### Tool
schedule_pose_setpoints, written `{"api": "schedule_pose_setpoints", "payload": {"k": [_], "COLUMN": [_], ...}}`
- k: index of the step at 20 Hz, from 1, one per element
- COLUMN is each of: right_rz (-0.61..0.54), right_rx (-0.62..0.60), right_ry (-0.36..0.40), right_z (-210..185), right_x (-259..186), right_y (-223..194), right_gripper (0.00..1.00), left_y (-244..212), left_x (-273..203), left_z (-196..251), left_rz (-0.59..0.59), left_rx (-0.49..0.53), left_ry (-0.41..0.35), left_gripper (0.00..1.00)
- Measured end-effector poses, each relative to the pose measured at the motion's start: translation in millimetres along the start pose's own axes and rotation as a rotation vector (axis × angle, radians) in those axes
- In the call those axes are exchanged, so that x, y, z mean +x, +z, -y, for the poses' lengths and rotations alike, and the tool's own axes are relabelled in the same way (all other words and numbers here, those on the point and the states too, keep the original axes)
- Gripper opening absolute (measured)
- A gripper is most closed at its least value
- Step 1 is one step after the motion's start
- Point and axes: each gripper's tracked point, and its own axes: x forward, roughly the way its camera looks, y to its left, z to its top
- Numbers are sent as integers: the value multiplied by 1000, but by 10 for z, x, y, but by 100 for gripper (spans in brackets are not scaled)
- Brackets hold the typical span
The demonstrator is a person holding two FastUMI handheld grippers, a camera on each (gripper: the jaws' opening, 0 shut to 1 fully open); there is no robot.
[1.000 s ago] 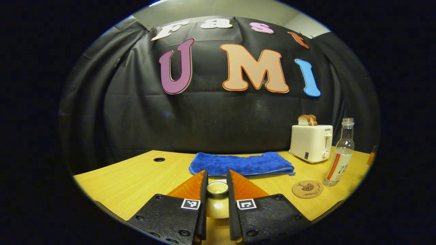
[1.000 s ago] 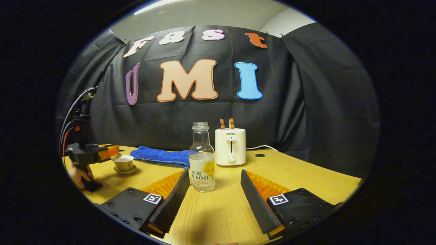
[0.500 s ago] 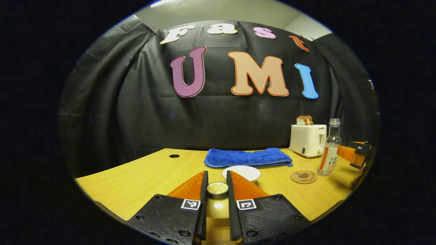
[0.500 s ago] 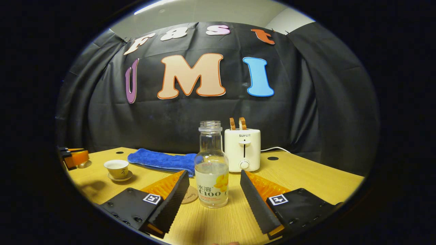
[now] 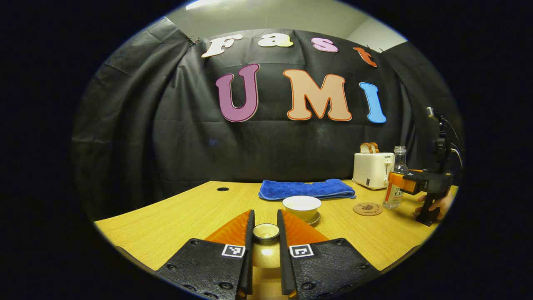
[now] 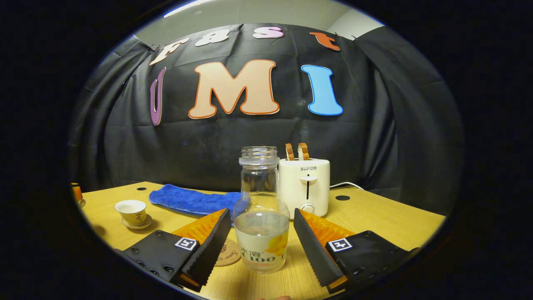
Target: Open the teacup lid with one hand, grasp the water bottle and pour water into the teacup with the other hand; after pouring, place the water bottle on the coaster and then close the teacup lid.
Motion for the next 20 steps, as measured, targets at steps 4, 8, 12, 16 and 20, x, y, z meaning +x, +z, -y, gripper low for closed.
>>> {"api": "schedule_pose_setpoints", "payload": {"k": [4,8,12,16,20], "right_rz": [1,1,-1,-5,1], "right_rx": [0,-2,-5,-106,-322], "right_ry": [-18,-36,-33,-20,23], "right_z": [-10,6,-44,-156,-492], "right_x": [123,120,104,97,97], "right_y": [-1,-1,0,34,158], "right_gripper": [98,80,74,67,67], "left_y": [9,-1,4,1,4], "left_x": [1,3,5,7,2], "left_z": [1,10,11,13,18], "left_rz": [1,3,4,4,5], "left_rx": [0,-1,-1,-2,-1], "left_ry": [-3,-7,-7,-6,-11], "left_gripper": [24,24,25,24,24]}}
